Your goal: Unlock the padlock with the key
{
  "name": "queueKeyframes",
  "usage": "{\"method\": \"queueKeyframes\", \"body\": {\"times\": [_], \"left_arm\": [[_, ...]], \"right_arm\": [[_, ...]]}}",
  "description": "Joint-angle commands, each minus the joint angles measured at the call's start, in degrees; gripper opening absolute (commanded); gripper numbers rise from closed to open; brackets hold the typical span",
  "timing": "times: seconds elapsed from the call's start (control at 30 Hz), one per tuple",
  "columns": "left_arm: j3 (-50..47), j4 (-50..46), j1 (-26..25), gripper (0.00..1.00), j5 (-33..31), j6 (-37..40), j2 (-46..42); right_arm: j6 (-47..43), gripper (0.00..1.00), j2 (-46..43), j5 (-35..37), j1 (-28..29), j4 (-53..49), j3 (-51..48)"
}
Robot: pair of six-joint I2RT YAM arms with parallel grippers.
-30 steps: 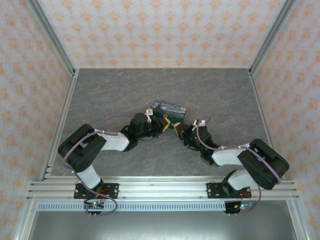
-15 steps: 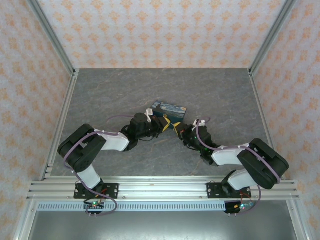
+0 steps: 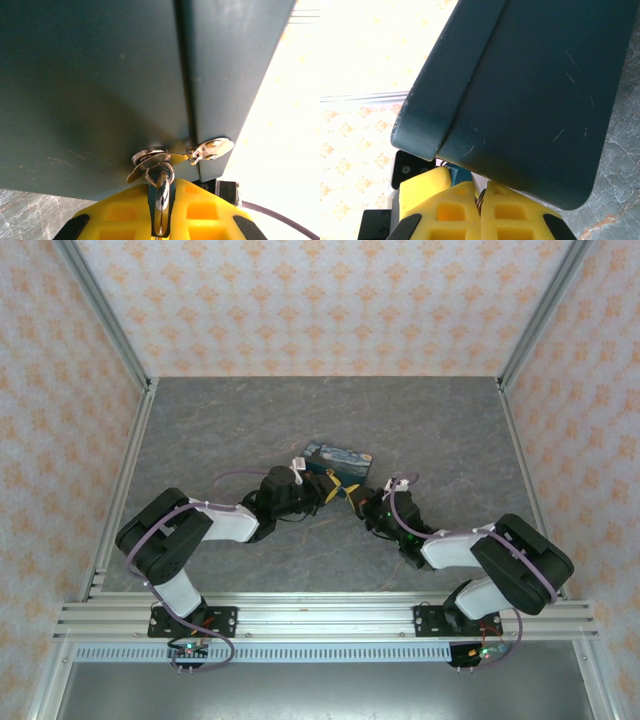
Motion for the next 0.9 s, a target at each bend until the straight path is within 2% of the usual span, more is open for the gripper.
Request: {"method": "queueKeyframes", "body": {"times": [0.0,0.63,0.77,0.87], "left_arm": [[1.78,1.54,-1.18,0.00,0.15,0.15,-1.51],[3.37,2.08,-3.11,0.00,0.50,-0.10,-0.36],[3.19,1.68,-3.17,0.00,0.50,0.15,-0.78],[3.02,1.64,-3.22,0.00,0.50,0.11,-0.89]], "right_arm": [[0.11,0.00,0.66,0.00,-0.35,1.06,1.80],[1.03,0.00,2.50,-1.33,-0.70,0.40,4.54],[-0.37,0.00,2.05,-1.06,-0.69,-2.33,5.27],[-3.46,0.00,0.48,-0.07,-0.70,-8.03,6.37]]}}
